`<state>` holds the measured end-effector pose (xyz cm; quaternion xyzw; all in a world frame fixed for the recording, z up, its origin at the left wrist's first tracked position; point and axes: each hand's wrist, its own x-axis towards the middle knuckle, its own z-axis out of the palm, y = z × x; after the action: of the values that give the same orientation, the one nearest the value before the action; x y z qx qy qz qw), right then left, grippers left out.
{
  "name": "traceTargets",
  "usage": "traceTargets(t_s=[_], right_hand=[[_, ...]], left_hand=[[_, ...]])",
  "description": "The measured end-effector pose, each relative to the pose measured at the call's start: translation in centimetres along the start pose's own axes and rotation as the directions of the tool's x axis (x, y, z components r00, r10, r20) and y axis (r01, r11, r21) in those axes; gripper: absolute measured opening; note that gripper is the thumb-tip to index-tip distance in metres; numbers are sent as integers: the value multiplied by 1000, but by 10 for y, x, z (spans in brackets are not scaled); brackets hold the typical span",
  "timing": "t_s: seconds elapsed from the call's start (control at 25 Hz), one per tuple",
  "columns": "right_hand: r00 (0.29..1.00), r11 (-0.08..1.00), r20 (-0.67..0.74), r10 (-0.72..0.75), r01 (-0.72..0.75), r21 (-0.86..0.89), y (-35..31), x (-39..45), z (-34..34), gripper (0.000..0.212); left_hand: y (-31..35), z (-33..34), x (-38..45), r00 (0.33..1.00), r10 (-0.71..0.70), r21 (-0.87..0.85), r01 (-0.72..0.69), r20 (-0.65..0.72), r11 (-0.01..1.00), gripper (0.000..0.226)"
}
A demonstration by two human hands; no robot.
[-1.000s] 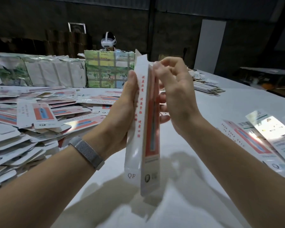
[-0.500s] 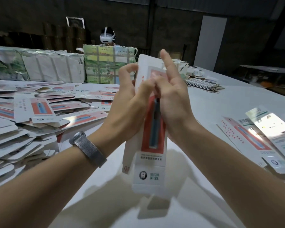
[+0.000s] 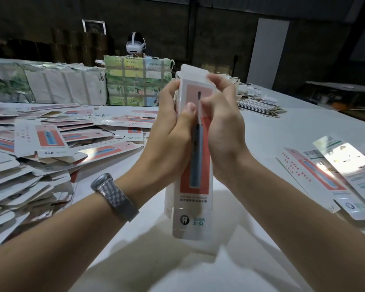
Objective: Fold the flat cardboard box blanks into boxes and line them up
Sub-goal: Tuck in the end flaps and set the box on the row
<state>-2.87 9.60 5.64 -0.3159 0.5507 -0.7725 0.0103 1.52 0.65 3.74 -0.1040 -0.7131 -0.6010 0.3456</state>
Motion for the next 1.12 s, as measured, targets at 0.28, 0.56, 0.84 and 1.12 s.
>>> traceTargets(t_s=[0.28, 0.56, 0.84, 1.12], right_hand=[[993, 990, 57, -108, 112, -85, 1, -4, 1, 20], [994, 994, 14, -109, 109, -22, 0, -2, -2, 24], [998, 998, -45, -44, 46, 44, -4, 6, -8, 41], [994, 994, 7, -108, 109, -10, -3, 6, -8, 17]], left_hand=[[2, 0, -5, 997, 67, -49, -70, -43, 996, 33], [-2, 2, -3, 990, 109, 51, -105, -90, 993, 25], [-2, 2, -4, 1000, 6, 21, -6, -15, 1000, 48], [1, 4, -3, 999, 16, 24, -15, -51, 1000, 28]])
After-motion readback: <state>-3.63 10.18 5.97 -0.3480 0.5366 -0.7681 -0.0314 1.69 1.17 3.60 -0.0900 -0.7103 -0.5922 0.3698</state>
